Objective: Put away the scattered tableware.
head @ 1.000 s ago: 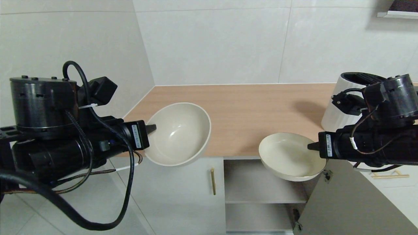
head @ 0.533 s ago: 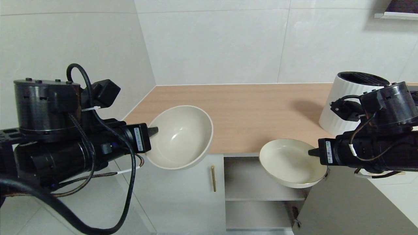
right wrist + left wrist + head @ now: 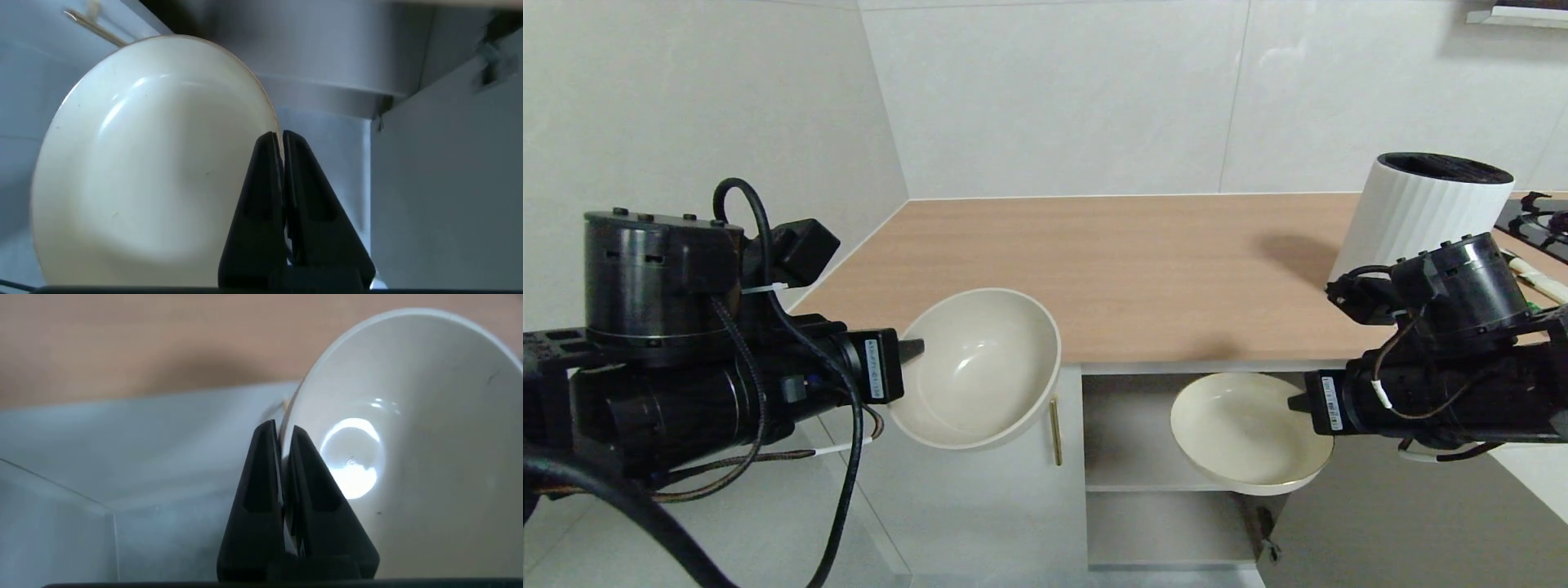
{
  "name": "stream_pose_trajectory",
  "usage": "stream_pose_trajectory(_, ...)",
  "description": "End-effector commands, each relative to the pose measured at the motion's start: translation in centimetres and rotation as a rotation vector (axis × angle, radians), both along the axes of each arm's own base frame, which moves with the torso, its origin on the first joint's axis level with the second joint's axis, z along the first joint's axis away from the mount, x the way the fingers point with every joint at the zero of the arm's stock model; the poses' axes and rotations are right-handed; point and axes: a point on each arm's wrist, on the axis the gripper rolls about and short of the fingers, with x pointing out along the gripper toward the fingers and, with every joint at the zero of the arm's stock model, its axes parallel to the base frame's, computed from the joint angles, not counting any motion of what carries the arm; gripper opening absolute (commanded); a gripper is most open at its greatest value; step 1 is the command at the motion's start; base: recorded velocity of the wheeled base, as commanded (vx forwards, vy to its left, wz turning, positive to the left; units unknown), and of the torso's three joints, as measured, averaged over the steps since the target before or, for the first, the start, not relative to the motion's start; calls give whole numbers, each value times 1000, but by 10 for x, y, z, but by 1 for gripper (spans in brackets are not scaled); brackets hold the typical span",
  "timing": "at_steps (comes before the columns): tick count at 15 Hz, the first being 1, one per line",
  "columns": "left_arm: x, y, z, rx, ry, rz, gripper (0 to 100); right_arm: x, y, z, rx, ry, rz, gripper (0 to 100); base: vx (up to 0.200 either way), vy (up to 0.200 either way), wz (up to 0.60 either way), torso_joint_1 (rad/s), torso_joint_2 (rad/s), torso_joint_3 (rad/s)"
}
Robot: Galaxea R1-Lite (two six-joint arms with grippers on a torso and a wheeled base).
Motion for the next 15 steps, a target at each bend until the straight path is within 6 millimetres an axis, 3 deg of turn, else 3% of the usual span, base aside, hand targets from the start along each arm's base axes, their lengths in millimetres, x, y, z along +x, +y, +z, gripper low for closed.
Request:
stream_pose_trajectory(1,2,-1,-3,3,11,-4,0,4,2,-7,-13,25,0,0,0,0,0,-183,476,276)
stream_pose_trajectory(15,8,-5,-13,19,45,-6,0,24,12,-42,-43,77,-5,0,0,0,0,-158,470,309)
